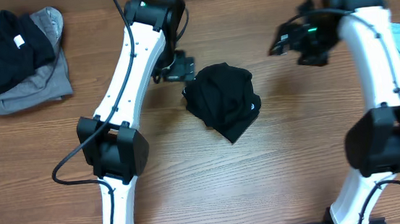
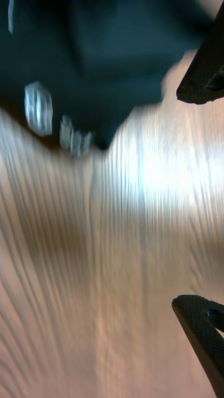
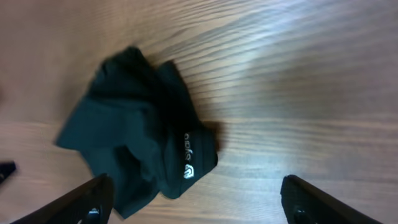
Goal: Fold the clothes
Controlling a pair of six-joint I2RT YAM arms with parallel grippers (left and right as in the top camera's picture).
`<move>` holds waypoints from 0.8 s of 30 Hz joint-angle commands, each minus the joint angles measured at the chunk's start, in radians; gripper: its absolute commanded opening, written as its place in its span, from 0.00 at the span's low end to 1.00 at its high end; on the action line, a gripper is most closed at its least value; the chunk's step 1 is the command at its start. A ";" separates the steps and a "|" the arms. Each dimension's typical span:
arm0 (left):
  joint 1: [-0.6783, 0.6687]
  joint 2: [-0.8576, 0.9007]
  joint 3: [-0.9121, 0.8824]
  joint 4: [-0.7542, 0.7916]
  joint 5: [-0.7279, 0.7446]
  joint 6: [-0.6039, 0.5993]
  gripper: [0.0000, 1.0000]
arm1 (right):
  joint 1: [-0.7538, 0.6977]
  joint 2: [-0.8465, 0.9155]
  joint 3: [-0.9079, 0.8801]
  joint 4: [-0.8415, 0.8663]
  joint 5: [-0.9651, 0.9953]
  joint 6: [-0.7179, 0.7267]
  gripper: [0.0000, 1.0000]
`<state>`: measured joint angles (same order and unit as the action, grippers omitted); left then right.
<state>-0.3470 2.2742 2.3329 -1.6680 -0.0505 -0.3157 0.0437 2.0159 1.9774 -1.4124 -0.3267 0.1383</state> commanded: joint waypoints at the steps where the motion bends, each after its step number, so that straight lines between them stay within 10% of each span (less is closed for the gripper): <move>1: 0.105 -0.002 -0.063 0.029 -0.154 -0.110 1.00 | 0.137 -0.005 0.018 0.031 0.216 -0.011 0.91; 11: 0.343 -0.002 -0.093 0.042 0.060 0.006 1.00 | 0.360 -0.005 -0.125 0.217 0.285 0.110 0.91; 24: 0.338 -0.002 -0.093 0.079 0.059 0.017 1.00 | 0.467 -0.005 -0.222 0.277 0.282 0.144 0.72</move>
<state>0.0059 2.2761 2.2444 -1.5940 -0.0071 -0.3176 0.5030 2.0174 1.7699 -1.1481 -0.0601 0.2607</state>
